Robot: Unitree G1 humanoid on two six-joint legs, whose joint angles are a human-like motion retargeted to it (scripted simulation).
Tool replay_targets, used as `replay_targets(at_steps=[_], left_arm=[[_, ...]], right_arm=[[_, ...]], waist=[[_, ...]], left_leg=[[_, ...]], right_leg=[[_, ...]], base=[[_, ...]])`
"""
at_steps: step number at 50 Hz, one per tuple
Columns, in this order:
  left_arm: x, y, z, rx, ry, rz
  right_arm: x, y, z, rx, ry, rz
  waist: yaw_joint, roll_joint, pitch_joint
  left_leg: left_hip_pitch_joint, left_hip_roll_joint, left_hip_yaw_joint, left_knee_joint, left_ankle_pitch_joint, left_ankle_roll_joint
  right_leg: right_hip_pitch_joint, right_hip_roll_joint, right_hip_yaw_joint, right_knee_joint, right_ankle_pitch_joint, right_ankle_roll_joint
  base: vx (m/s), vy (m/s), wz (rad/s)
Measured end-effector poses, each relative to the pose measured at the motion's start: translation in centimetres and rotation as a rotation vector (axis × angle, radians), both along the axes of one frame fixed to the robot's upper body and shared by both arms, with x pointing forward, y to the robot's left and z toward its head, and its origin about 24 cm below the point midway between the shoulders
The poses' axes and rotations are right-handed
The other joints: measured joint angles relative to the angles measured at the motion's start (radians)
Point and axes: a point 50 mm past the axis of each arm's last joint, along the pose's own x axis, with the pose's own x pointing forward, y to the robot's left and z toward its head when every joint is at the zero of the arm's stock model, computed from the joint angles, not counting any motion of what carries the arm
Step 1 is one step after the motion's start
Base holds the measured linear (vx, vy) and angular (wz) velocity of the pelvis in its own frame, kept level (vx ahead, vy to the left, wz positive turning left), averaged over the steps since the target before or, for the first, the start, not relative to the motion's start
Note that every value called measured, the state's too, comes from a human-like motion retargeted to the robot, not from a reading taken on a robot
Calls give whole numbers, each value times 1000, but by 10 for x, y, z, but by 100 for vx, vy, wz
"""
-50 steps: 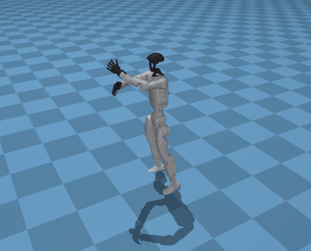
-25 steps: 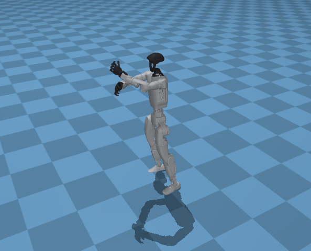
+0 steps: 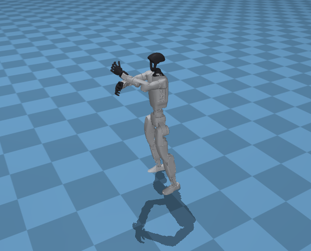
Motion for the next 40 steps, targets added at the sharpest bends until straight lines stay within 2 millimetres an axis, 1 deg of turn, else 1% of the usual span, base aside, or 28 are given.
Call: replay_targets(at_steps=[7, 12, 15, 18, 21, 25, 28, 30, 32, 34, 35, 37, 40], left_arm=[[6, 6, -1, -10, 5, 45], [15, 17, -4, -31, 14, 118], [22, 26, -8, -55, 29, 172], [30, 41, -11, -94, 48, 236], [39, 62, -14, -139, 61, 318], [50, 99, -22, -175, 55, 479], [55, 132, -35, -171, 35, 634], [57, 155, -53, -156, 41, 740], [55, 178, -70, -156, 58, 828], [51, 201, -96, -168, 113, 904], [49, 212, -111, -178, 149, 938], [41, 232, -147, -202, 247, 1000], [22, 259, -208, -217, 423, 1100]], right_arm=[[3, -9, 7, 79, 4, -33], [9, -24, 16, 149, -12, -107], [15, -38, 18, 160, -28, -172], [22, -53, 19, 149, -41, -240], [29, -71, 16, 133, -43, -313], [39, -101, 7, 117, -30, -426], [44, -128, -6, 102, -25, -530], [46, -149, -21, 82, -20, -619], [46, -169, -34, 65, -18, -704], [44, -191, -54, 40, -4, -805], [42, -203, -65, 25, 6, -856], [35, -226, -91, -6, 47, -961], [16, -260, -137, -60, 150, -1110]], waist=[[7, 0, 1], [14, 0, 1], [22, 0, -2], [24, -1, -3], [21, -2, -1], [19, -4, 11], [17, -8, 22], [19, -9, 23], [18, -14, 43], [21, -17, 56], [20, -19, 64], [22, -23, 78], [27, -29, 99]], left_leg=[[1, 3, -1, 0, 0, 0], [2, 4, -3, 1, 1, 0], [5, 7, -1, 1, -1, 0], [6, 6, -1, 1, 0, 0], [7, 2, -1, 0, 0, 0], [17, 0, 0, -1, -1, 0], [23, -1, 2, -1, -3, 0], [28, 1, 3, 1, -6, 0], [33, 0, 6, 0, -6, 0], [39, 1, 8, 0, -7, 0], [41, -1, 7, -1, -7, 0], [47, -1, 8, -1, -8, 0], [52, -1, 9, -2, -8, 0]], right_leg=[[0, 2, 0, 3, -1, 0], [3, 3, -2, 1, -1, 0], [-4, 5, 0, 17, -6, 0], [-2, 5, 0, 15, -7, 0], [6, 3, -1, 3, -4, 0], [16, 2, 1, 1, -6, 0], [23, 2, 3, -3, -7, 0], [29, 3, 6, -6, -8, 0], [33, 3, 8, -6, -9, 0], [35, 3, 11, -2, -11, 0], [43, 3, 10, -12, -9, 0], [48, 3, 11, -14, -9, 0], [53, 2, 12, -14, -12, 0]], base=[[0, 0, 0], [0, 0, 0], [0, 0, 0], [0, 0, 0], [0, 0, 0], [0, 0, 0], [0, 0, 0], [0, 0, 0], [0, 0, 0], [0, 0, 0], [0, 0, 0], [0, 0, 0], [0, 0, 0]])
